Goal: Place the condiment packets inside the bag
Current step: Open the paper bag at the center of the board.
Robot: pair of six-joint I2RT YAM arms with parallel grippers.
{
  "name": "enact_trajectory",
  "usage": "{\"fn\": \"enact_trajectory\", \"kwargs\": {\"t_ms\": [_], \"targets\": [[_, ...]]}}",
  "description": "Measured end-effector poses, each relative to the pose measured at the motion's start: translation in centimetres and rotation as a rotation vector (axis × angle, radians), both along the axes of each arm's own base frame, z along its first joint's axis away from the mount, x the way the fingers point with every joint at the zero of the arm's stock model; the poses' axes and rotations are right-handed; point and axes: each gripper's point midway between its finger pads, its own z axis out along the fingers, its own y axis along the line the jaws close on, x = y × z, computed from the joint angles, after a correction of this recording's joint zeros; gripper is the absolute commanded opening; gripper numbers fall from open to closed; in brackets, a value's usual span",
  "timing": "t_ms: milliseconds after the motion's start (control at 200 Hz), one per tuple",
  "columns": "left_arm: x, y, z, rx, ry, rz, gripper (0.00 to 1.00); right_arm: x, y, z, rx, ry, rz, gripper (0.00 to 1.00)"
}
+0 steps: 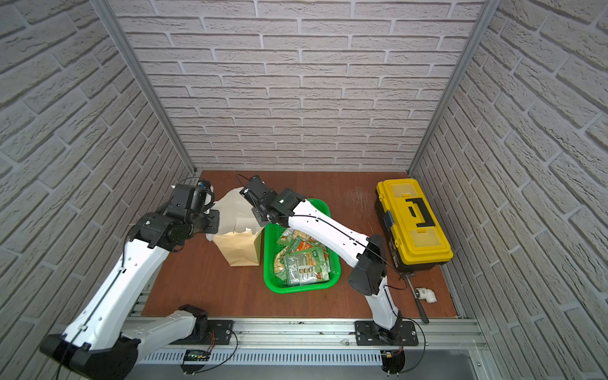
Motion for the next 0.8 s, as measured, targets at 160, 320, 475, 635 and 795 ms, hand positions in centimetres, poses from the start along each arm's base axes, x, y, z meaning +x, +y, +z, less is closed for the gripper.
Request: {"fn": "enact_trajectory", "kwargs": {"t_ms": [160, 320, 475, 635, 795], "targets": [[0.6, 0.0, -0.5, -0.037, -0.003, 0.005, 0.09, 0.4, 0.0, -0.3, -0.008, -0.003, -0.008, 0.08], [0.7, 0.0, -1.3, -0.091, 0.008, 0.005, 0.1, 0.7, -0.2, 0.0, -0.002, -0.008, -0.011, 0.09], [0.8, -0.4, -1.1, -0.126, 0.004, -0.01, 0.1, 0.9, -0.5, -0.4, -0.002, -0.005, -0.017, 0.1], [0.7, -0.8, -1.0, -0.164, 0.002, -0.025, 0.12, 0.9, -1.0, -0.2, 0.009, -0.003, -0.02, 0.12], [0.7, -1.1, -1.0, -0.202, 0.007, -0.034, 0.16, 0.3, -1.3, 0.6, 0.035, 0.001, -0.005, 0.17]]}}
